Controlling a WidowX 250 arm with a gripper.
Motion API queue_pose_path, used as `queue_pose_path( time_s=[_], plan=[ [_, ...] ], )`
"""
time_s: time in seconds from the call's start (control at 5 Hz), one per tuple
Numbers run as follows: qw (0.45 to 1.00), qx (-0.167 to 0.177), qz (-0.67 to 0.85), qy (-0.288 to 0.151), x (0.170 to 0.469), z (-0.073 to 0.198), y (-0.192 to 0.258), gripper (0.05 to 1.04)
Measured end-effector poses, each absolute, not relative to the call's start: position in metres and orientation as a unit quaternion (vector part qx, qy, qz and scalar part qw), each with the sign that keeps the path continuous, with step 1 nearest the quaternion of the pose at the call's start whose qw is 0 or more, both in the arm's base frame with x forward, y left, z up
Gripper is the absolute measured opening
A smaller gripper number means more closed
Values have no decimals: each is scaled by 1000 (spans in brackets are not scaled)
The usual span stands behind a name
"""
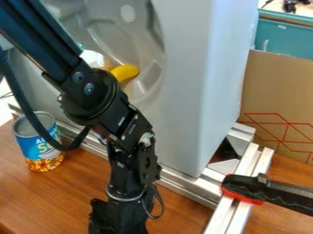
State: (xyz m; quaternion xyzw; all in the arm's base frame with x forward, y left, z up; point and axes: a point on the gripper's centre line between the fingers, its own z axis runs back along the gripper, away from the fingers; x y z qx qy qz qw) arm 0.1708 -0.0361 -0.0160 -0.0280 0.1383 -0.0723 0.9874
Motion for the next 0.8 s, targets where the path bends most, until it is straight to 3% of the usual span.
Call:
queue_pose_path(
  time_s=[0.4,0.8],
  plan=[
    [982,-34,-70,174,175,-30,-40,1000],
    [983,-33,-81,160,175,-32,-37,1000]
  ],
)
